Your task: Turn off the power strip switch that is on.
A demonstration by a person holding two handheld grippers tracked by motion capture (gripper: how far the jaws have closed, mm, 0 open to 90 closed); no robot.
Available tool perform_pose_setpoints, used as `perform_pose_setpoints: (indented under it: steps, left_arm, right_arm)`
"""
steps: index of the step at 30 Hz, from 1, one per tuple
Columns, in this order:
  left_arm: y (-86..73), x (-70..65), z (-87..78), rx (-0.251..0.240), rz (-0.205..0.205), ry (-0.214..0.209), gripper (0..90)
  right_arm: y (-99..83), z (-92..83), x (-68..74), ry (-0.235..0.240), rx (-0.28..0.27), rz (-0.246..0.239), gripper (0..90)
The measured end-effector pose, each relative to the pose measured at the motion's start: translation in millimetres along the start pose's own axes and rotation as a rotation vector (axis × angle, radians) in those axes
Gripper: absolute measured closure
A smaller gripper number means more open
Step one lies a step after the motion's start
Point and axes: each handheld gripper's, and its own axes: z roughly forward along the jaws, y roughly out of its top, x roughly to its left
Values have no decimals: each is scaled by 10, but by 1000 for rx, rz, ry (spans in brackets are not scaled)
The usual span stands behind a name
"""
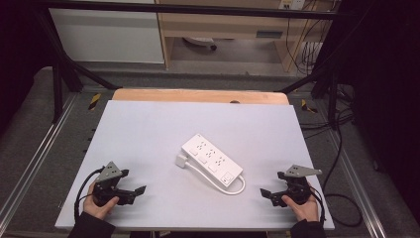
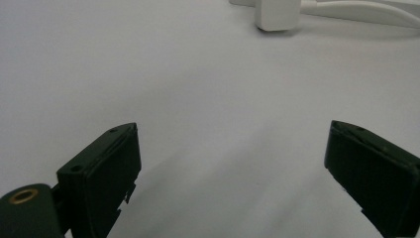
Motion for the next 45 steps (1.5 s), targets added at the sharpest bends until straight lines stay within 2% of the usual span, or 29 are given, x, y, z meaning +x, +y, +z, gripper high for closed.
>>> perform_pose_setpoints:
  steps: [45]
  left_arm:
    - [-4,4,-15,-6,5,12,75]
  right_arm:
    - [203,91,221,21,7,-60,9]
